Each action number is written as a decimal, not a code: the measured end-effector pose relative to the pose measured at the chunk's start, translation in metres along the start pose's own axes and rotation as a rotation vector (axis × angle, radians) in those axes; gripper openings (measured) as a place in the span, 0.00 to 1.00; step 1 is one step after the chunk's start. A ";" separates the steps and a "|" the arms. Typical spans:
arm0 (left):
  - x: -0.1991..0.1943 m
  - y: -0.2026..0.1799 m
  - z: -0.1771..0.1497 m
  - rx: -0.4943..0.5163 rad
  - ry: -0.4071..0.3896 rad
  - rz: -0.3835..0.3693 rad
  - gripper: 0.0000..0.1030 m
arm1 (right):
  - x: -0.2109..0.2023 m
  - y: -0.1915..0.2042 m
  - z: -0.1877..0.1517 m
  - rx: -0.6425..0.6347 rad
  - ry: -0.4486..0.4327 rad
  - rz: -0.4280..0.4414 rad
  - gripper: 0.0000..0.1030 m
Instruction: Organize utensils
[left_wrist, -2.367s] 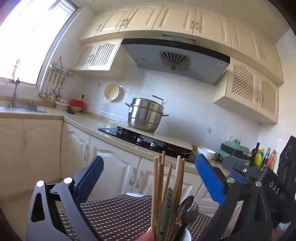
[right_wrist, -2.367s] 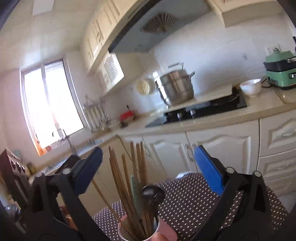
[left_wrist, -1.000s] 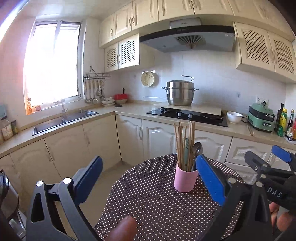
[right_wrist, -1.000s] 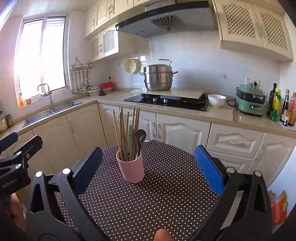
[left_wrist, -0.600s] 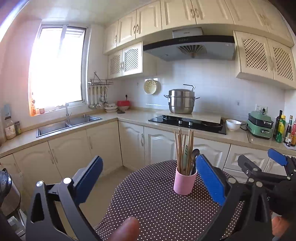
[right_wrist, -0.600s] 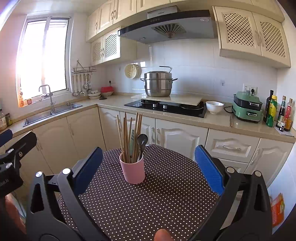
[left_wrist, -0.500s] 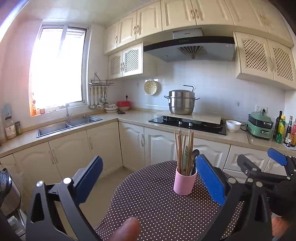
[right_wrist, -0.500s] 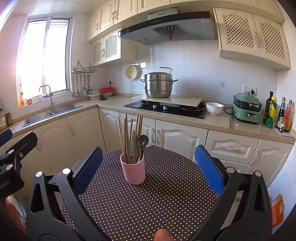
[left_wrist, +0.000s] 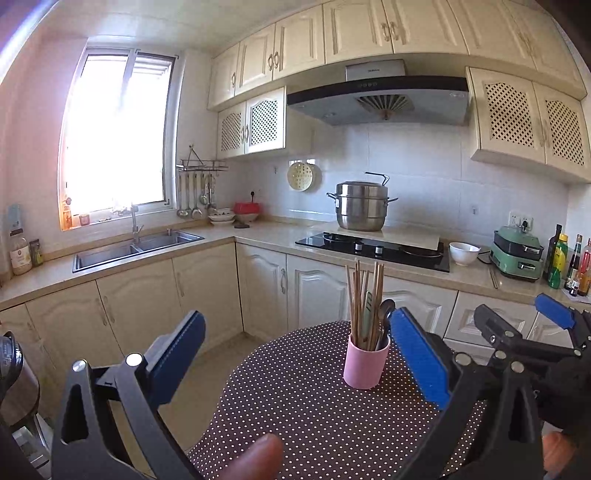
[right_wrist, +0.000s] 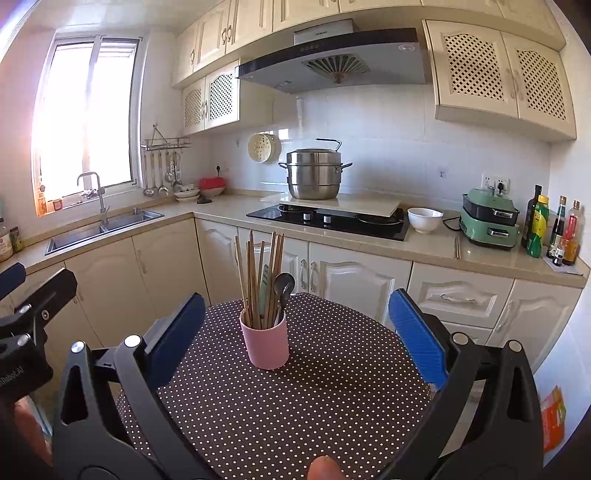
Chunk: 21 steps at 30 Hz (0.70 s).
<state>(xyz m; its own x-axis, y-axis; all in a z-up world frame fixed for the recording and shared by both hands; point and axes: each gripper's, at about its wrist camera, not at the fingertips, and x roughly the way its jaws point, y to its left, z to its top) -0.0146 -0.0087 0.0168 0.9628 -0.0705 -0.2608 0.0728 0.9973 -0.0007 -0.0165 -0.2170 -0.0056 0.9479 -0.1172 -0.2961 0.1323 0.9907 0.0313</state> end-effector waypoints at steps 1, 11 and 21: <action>0.000 -0.001 0.000 0.001 0.000 0.002 0.96 | 0.000 0.000 0.000 0.001 0.000 0.000 0.95; 0.000 -0.003 0.000 0.009 0.000 -0.001 0.96 | -0.001 0.000 -0.001 0.010 0.005 0.006 0.95; -0.001 -0.002 -0.001 0.004 -0.006 -0.003 0.96 | 0.000 0.001 0.000 0.010 0.006 0.004 0.95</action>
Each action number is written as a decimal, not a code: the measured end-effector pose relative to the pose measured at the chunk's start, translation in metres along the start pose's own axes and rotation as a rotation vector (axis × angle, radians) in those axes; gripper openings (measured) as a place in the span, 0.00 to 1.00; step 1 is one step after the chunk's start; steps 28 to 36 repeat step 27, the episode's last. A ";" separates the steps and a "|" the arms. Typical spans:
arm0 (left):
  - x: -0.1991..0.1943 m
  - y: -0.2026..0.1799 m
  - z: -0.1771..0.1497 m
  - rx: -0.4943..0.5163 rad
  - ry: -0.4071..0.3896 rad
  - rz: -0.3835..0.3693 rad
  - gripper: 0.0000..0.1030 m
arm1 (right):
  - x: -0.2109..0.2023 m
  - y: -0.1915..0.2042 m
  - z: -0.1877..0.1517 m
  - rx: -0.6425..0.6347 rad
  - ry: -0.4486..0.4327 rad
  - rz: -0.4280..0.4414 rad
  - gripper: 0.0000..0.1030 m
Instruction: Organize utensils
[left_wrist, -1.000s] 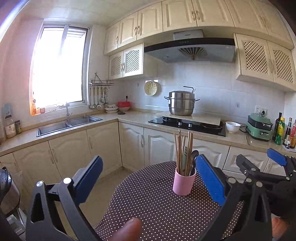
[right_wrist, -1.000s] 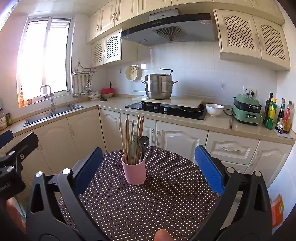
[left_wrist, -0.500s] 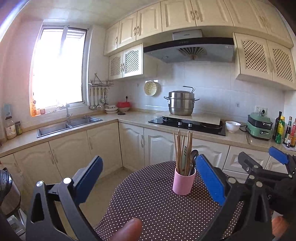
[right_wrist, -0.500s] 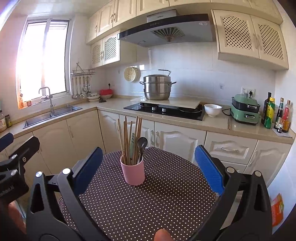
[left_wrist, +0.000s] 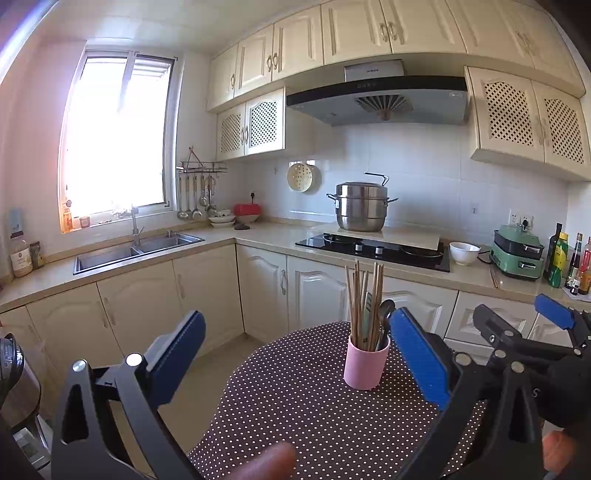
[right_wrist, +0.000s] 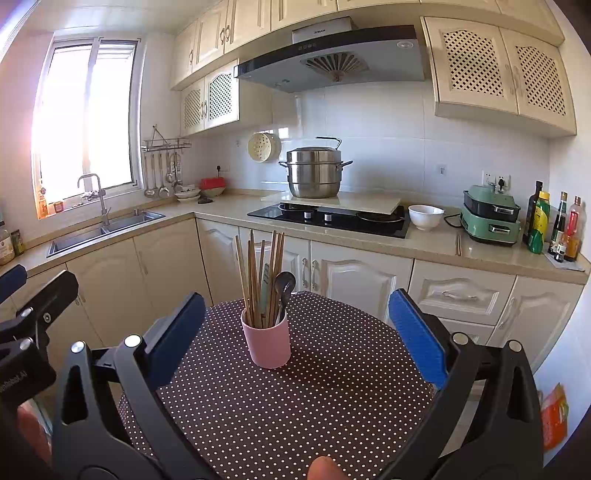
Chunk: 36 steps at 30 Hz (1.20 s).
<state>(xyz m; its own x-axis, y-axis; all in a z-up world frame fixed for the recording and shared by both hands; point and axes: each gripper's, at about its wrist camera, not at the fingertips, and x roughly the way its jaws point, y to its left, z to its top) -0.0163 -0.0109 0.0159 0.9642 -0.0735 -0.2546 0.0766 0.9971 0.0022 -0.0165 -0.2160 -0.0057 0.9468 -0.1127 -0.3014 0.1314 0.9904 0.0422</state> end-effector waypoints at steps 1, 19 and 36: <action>0.000 0.000 0.000 0.000 0.000 -0.001 0.96 | 0.000 0.001 0.000 0.000 0.000 0.000 0.95; 0.000 0.001 -0.003 -0.002 -0.003 -0.009 0.96 | 0.002 0.002 -0.001 0.004 0.007 0.002 0.95; 0.004 0.002 -0.003 -0.015 0.021 0.003 0.96 | 0.003 0.000 -0.001 0.009 0.011 0.002 0.95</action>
